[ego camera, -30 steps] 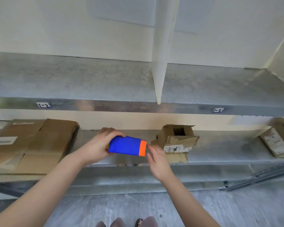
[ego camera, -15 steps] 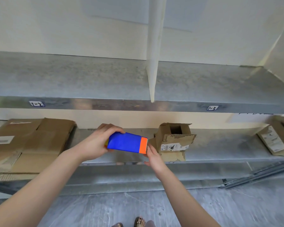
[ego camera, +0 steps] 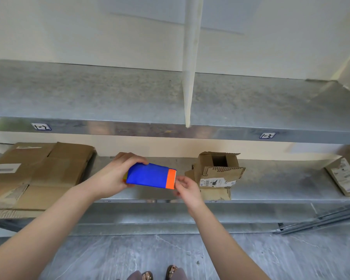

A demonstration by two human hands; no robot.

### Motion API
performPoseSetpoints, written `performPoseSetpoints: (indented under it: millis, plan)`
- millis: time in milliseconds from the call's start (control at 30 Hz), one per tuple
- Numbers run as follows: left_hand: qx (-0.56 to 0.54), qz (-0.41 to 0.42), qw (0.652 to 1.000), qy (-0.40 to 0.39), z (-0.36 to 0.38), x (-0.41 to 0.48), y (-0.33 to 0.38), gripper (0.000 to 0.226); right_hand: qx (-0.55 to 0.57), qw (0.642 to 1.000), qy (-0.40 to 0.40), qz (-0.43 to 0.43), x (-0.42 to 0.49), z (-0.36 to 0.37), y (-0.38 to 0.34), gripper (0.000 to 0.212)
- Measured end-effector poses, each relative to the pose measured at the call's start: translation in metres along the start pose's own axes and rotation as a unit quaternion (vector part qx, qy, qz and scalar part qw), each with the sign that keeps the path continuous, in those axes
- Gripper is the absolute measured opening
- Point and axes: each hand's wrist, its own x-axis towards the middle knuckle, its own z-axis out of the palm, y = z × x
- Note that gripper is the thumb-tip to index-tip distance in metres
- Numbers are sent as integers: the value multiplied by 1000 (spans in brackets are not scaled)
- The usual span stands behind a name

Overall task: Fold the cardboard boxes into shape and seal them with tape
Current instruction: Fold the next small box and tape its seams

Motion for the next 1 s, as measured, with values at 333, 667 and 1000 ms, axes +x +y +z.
performPoseSetpoints:
  millis: [333,667,1000]
  plan:
    - [-4,-39,999,-13,14,-6,-6,67,-179,981,71,-37,7,-1,-9,22]
    - [-6,-61,996,-57,5,-9,-12,69,-213,972,76,-55,-3,-12,-25,13]
    - [-5,-52,998,-46,-4,-14,-16,72,-232,965,111,-53,-20,-32,-43,12]
